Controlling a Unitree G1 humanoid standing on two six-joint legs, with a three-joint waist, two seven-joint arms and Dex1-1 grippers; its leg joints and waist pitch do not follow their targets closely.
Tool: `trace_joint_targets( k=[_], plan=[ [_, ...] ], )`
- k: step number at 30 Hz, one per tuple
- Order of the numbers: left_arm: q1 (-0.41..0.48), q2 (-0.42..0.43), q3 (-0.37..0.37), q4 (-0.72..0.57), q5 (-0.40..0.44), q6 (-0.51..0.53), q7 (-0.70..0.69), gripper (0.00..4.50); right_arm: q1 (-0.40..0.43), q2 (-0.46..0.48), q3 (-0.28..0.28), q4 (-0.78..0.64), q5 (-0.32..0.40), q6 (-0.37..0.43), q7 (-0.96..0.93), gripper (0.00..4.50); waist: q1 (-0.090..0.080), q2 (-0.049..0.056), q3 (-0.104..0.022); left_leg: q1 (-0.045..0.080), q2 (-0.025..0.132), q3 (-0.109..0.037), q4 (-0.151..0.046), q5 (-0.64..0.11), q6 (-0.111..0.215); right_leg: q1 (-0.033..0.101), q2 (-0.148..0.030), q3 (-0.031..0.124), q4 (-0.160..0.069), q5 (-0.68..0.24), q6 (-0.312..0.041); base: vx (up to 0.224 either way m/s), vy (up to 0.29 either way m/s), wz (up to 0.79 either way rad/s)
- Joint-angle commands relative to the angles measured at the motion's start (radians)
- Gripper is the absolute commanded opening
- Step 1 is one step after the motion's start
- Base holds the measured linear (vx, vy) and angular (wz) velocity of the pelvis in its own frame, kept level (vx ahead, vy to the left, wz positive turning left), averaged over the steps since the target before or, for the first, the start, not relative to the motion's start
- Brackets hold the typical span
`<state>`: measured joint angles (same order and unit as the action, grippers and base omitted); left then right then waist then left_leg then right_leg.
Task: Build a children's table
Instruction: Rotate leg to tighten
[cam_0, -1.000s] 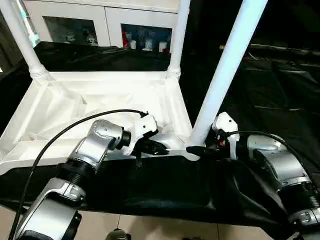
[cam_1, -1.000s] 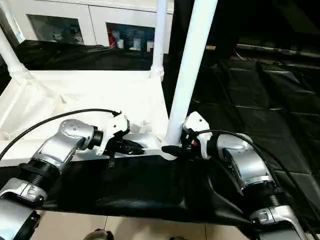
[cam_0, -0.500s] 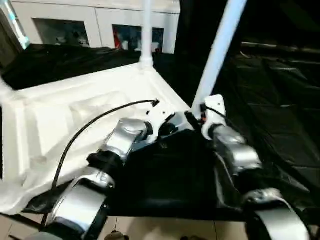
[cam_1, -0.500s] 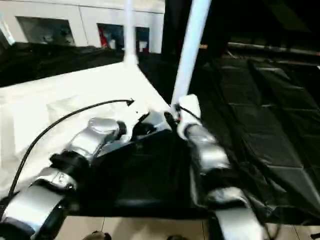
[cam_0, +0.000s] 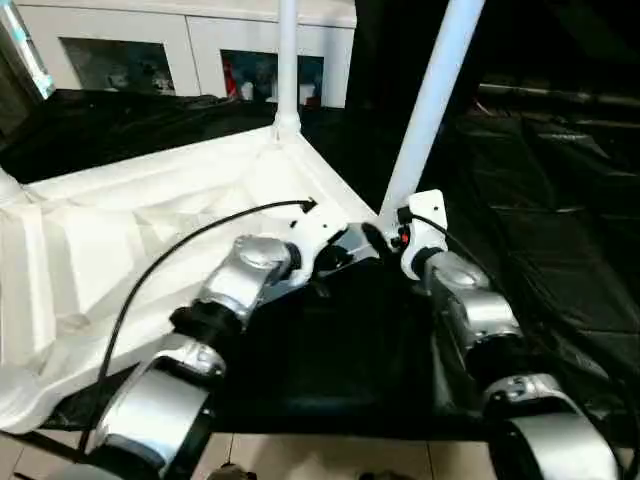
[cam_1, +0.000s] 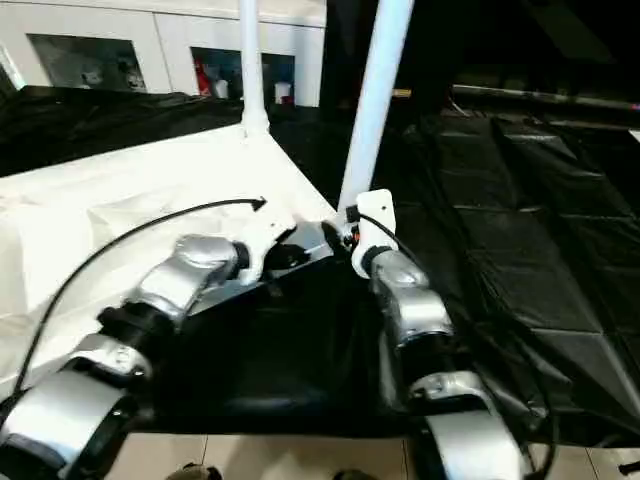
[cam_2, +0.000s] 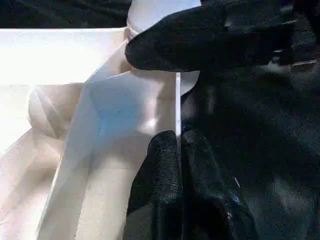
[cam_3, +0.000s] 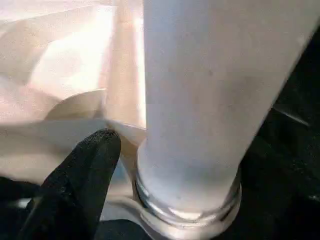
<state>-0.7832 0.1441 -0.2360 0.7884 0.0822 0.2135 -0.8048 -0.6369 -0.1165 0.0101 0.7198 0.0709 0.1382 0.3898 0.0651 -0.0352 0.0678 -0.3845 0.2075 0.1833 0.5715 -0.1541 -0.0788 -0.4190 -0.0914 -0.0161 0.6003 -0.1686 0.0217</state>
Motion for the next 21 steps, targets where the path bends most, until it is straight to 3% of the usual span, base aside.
trace_joint_targets(
  k=[1, 5, 13, 17, 18, 21],
  plan=[
    [0.03, 0.009, -0.023, -0.015, -0.019, -0.028, -0.075, 0.0, 0.017, -0.018, 0.053, -0.057, 0.006, 0.001, 0.119, 3.76, 0.011, -0.011, -0.072, 0.013, 0.005, 0.006, -0.06, -0.198, 0.059, 0.055, -0.028, 0.012, -0.06, -0.113, -0.229, 0.0, 0.0, 0.0],
    [0.067, 0.079, -0.029, -0.067, -0.048, -0.07, -0.212, 0.0, 0.1, -0.152, 0.142, -0.199, 0.021, 0.017, 0.39, 3.76, 0.017, -0.012, -0.071, 0.013, 0.009, 0.006, -0.06, -0.218, 0.07, 0.054, -0.03, 0.012, -0.061, -0.144, -0.223, 0.0, 0.0, 0.0],
    [0.142, 0.196, -0.053, -0.213, -0.108, -0.06, -0.457, 0.0, 0.164, -0.267, 0.149, -0.322, 0.086, 0.057, 0.592, 3.76, 0.026, -0.01, -0.07, 0.018, 0.015, 0.007, -0.06, -0.217, 0.074, 0.047, -0.03, 0.014, -0.056, -0.138, -0.245, 0.0, 0.0, 0.0],
    [0.16, 0.221, -0.058, -0.255, -0.126, -0.044, -0.511, 0.0, 0.179, -0.29, 0.158, -0.348, 0.094, 0.076, 0.633, 3.76, 0.032, -0.009, -0.069, 0.019, 0.015, 0.007, -0.062, -0.227, 0.06, 0.046, -0.029, 0.014, -0.055, -0.149, -0.245, 0.0, 0.0, 0.0],
    [0.164, 0.224, -0.059, -0.264, -0.128, -0.042, -0.519, 0.0, 0.182, -0.294, 0.16, -0.356, 0.095, 0.081, 0.643, 3.76, 0.033, -0.003, -0.069, 0.02, 0.016, 0.007, -0.063, -0.237, 0.052, 0.046, -0.03, 0.014, -0.057, -0.157, -0.243, 0.0, 0.0, 0.0],
    [0.176, 0.23, -0.063, -0.292, -0.132, -0.03, -0.528, 0.0, 0.194, -0.301, 0.17, -0.38, 0.104, 0.103, 0.671, 3.76, 0.036, -0.007, -0.069, 0.019, 0.015, 0.006, -0.063, -0.231, 0.046, 0.048, -0.03, 0.014, -0.055, -0.15, -0.239, 0.0, 0.0, 0.0]
  ],
)
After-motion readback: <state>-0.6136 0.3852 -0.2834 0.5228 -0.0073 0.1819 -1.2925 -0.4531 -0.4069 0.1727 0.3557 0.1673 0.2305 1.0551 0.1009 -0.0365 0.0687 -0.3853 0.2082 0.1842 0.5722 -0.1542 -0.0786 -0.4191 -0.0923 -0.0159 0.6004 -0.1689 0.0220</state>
